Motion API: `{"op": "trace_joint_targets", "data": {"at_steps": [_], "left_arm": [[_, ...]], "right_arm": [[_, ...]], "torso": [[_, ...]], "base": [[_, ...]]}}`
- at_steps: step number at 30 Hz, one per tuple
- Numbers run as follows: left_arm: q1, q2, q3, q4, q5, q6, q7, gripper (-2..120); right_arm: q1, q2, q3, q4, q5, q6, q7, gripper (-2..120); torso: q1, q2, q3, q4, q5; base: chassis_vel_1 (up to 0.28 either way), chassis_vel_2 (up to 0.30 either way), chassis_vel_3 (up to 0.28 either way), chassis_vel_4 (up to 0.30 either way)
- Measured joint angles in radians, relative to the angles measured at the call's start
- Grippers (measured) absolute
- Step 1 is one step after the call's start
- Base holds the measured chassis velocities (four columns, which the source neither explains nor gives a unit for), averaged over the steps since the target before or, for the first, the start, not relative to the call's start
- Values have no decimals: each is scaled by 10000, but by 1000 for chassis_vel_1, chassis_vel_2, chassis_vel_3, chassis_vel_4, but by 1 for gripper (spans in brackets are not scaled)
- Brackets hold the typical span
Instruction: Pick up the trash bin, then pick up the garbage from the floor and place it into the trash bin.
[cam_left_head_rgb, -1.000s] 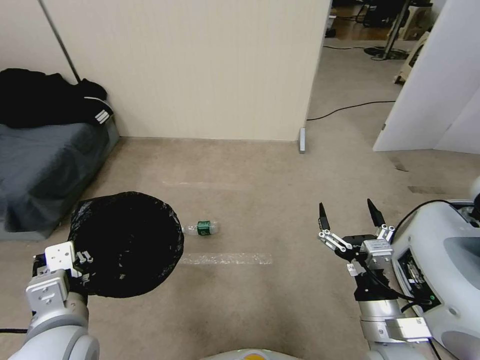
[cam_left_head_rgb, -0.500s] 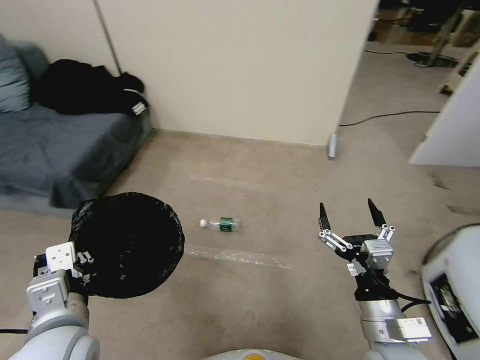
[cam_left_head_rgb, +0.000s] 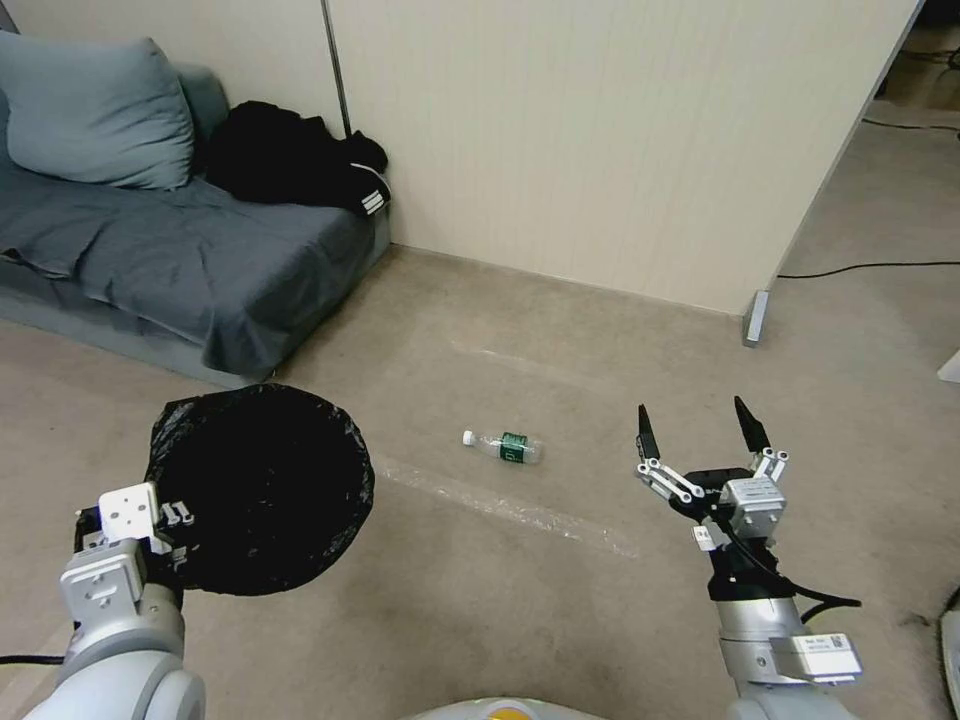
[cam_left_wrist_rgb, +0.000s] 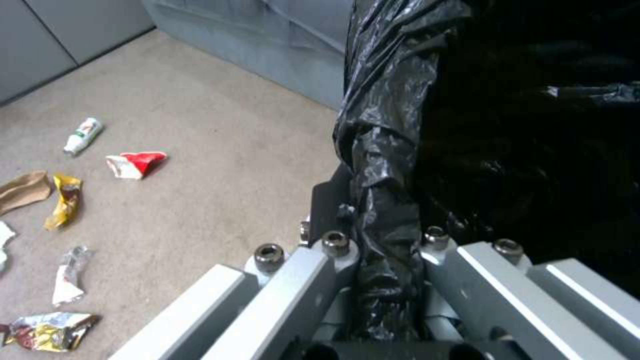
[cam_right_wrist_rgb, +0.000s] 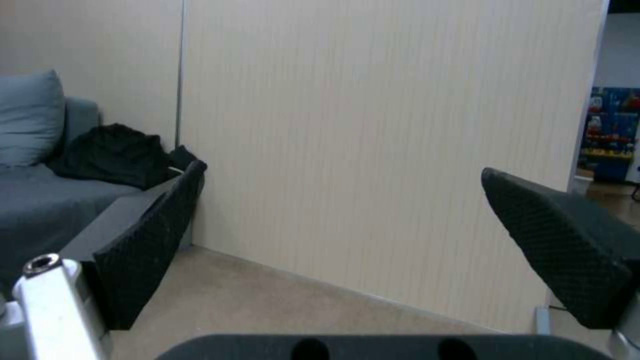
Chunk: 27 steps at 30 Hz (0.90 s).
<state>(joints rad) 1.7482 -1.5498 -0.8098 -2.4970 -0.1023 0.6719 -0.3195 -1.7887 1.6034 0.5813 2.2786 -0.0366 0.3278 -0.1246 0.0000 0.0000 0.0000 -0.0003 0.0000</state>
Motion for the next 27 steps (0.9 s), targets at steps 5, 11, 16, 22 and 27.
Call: {"op": "trace_joint_targets", "data": {"at_steps": [5,11,16,22,27], "left_arm": [[8,-9,-20,1,6,0,0,1],[33,-20,-50,1,27,-1,-7,1],[49,-35,-47,1,64,0,-14,1],[94,-31,-18,2,113,0,-15,1],[109,-20,-13,1,132,-1,-20,1]], "right_arm": [[42,-22,19,-9,-2,-42,-5,100],[43,-19,24,-41,-4,-46,-97,100],[41,-18,38,-49,-4,-28,-110,100],[11,-16,61,-60,-1,4,-118,100],[6,-14,42,-98,-2,28,-119,100]], "torso": [[0,0,0,3,0],[0,0,0,3,0],[0,0,0,3,0],[-1,0,-1,3,0],[0,0,0,3,0]], "base": [[0,0,0,0],[0,0,0,0],[0,0,0,0],[-57,63,57,-63],[-169,155,181,-179]]}}
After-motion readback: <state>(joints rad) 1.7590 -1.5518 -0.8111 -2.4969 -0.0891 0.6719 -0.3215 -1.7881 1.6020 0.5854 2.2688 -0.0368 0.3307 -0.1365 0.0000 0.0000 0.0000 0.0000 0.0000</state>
